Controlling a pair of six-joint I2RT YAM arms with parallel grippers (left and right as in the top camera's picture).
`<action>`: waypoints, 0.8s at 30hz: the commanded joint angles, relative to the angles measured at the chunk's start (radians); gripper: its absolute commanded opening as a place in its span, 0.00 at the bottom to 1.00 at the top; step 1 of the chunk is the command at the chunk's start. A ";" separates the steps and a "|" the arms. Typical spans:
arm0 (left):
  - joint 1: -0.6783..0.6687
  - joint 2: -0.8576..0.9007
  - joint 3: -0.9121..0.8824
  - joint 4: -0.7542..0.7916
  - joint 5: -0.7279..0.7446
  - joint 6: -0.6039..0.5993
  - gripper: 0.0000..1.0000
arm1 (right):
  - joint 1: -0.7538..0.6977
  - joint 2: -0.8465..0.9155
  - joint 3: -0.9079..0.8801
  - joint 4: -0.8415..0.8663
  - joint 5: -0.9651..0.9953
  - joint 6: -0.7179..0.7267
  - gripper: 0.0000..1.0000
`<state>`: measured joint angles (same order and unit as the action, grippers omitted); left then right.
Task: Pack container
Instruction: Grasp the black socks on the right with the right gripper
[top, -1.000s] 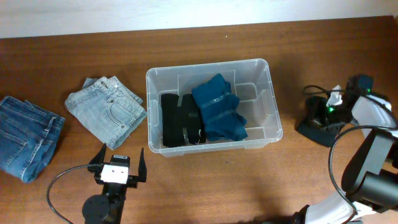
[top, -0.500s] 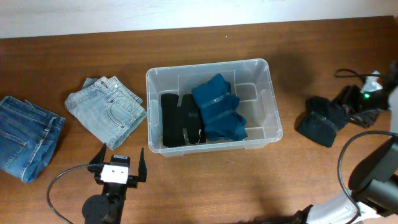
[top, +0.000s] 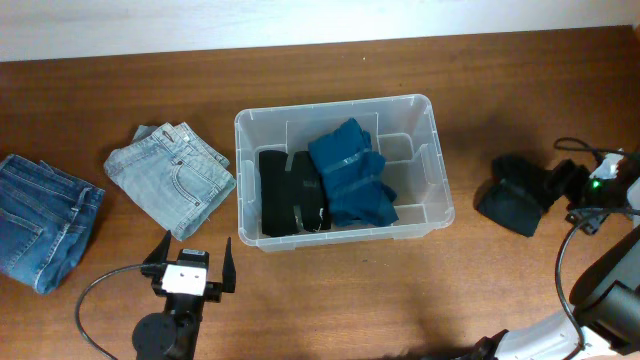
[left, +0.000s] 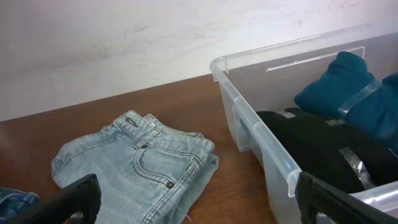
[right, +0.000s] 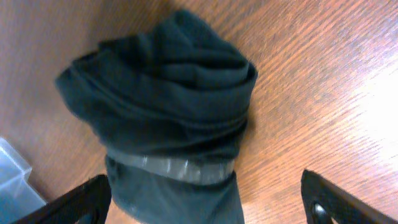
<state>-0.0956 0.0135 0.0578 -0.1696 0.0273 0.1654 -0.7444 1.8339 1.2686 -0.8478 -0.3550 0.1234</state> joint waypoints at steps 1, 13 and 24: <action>0.005 -0.006 -0.010 0.003 0.011 0.016 0.99 | 0.003 0.003 -0.068 0.068 -0.031 0.047 0.90; 0.005 -0.006 -0.010 0.003 0.011 0.016 1.00 | 0.005 0.005 -0.140 0.230 -0.083 0.046 0.90; 0.005 -0.006 -0.010 0.003 0.011 0.016 0.99 | 0.005 0.006 -0.182 0.296 -0.087 0.070 0.73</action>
<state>-0.0956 0.0135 0.0578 -0.1692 0.0273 0.1650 -0.7444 1.8339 1.1011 -0.5613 -0.4286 0.1822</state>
